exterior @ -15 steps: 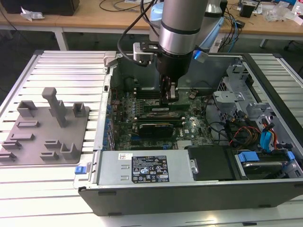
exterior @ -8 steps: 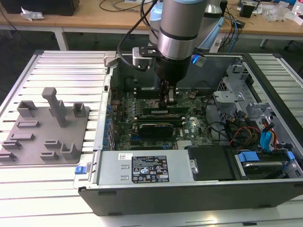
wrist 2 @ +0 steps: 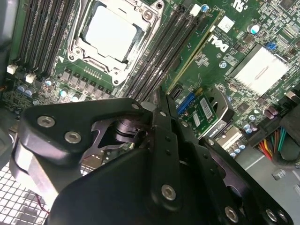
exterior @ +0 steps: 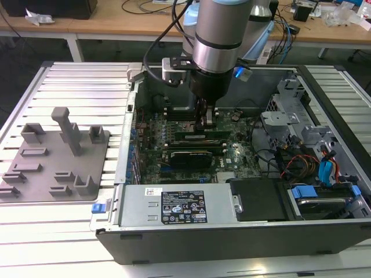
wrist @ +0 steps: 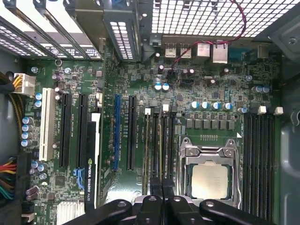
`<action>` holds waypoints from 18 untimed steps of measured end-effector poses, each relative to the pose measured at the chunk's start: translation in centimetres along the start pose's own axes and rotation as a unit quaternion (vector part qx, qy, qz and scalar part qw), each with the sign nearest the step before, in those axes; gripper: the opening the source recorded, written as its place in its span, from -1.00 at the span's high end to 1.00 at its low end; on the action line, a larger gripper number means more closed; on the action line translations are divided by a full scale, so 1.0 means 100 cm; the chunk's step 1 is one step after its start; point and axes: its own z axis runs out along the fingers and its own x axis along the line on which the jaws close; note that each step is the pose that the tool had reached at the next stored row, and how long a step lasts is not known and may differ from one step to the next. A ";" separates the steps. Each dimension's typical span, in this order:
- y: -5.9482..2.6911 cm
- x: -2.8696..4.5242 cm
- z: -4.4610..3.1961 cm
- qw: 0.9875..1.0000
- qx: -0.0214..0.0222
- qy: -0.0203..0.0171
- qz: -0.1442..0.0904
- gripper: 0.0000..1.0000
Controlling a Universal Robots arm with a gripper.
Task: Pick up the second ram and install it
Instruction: 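Insert the second ram into the second slot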
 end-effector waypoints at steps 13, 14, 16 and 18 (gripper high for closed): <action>0.0074 -0.0010 0.0115 1.000 0.000 -0.001 0.025 0.82; 0.0077 -0.0012 0.0122 1.000 0.000 -0.001 0.026 0.82; 0.0080 -0.0015 0.0145 1.000 0.000 -0.001 0.029 0.82; 0.0083 -0.0019 0.0175 0.999 0.000 -0.002 0.033 0.82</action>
